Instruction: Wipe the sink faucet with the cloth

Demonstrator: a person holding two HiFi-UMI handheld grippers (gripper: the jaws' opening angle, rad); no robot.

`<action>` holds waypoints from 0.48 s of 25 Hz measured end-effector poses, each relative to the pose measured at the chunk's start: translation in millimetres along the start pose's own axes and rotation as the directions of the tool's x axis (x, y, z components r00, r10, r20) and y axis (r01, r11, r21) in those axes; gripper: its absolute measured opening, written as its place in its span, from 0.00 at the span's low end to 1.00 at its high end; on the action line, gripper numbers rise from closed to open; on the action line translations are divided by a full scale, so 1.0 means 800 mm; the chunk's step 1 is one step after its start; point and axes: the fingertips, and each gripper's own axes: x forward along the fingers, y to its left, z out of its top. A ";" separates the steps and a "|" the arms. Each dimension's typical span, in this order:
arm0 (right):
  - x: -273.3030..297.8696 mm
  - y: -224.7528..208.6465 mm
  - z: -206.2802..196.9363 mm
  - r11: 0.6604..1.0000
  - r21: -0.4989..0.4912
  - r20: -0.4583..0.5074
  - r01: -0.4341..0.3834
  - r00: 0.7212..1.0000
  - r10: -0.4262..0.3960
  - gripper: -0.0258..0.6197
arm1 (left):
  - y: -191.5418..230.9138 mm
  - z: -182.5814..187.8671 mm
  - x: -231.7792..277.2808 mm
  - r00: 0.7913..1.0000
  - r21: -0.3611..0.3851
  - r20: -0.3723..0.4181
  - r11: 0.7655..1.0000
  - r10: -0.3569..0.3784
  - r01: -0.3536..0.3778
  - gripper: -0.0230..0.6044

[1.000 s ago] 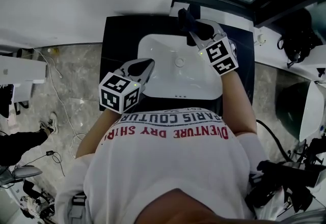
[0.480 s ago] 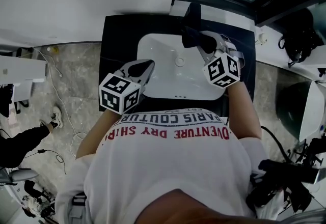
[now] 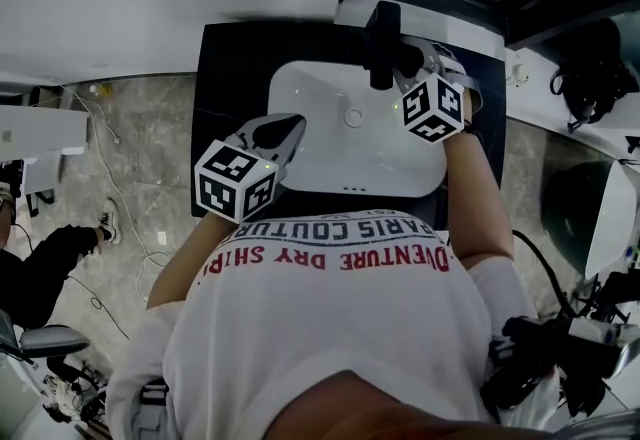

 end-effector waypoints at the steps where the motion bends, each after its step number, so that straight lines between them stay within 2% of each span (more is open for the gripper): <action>1: 0.004 -0.004 0.000 1.000 0.003 -0.004 0.003 1.000 -0.003 0.15 | 0.001 -0.001 0.000 1.000 -0.001 -0.003 1.000 0.001 -0.001 0.04; 12: 0.010 -0.005 0.005 0.999 0.025 -0.021 -0.035 0.999 0.036 0.15 | 0.007 -0.008 -0.018 1.000 -0.004 0.010 1.000 0.012 -0.012 0.04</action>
